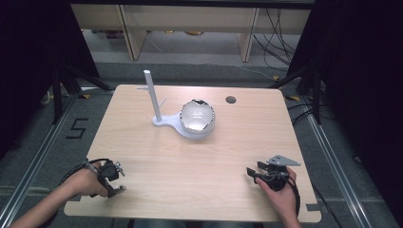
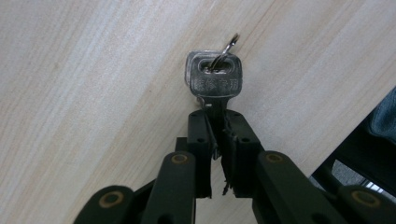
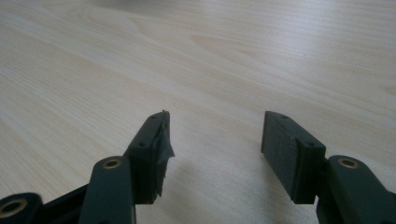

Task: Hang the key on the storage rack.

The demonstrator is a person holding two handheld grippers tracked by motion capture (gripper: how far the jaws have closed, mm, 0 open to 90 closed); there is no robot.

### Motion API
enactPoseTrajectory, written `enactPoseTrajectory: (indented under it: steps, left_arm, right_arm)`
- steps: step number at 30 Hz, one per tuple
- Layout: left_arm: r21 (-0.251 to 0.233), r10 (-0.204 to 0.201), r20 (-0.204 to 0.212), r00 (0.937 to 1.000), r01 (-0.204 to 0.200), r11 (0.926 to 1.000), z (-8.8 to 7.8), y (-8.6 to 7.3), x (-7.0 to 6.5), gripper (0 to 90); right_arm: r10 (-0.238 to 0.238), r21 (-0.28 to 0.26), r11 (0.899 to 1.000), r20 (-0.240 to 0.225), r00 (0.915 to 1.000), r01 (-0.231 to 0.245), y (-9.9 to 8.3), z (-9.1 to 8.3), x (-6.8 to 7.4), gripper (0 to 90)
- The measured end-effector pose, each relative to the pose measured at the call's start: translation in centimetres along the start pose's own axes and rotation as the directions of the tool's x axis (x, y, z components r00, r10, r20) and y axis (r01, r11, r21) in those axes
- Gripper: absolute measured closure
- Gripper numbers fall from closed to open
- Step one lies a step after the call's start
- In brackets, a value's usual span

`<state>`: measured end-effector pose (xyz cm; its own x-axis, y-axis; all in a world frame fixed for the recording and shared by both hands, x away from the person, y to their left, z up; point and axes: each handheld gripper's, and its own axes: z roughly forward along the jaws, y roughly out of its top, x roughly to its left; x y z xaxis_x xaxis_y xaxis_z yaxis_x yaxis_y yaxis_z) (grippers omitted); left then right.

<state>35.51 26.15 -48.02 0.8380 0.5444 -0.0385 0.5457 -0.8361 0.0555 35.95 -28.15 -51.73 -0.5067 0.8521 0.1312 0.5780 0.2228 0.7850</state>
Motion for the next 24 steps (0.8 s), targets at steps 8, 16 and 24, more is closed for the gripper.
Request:
enactPoseTrajectory:
  steps: [8,16,24]
  left_arm:
    - [0.007,0.018,-0.007,0.9998,-0.018,0.9998,0.0,0.2,-0.1,80.0]
    - [0.016,0.041,-0.034,0.9986,-0.040,0.9991,-0.5,0.3,-0.5,82.9]
    - [-0.010,0.047,-0.039,0.9981,-0.048,0.9988,-1.3,0.5,-0.5,83.1]
  right_arm:
    - [0.002,0.004,1.000,-0.010,0.9999,-0.002,0.0,-0.1,0.0,43.2]
    - [0.004,0.005,1.000,-0.005,1.0000,-0.004,0.0,-0.1,0.0,43.2]
    - [0.004,0.006,1.000,-0.005,1.0000,-0.004,0.0,-0.1,0.0,43.1]
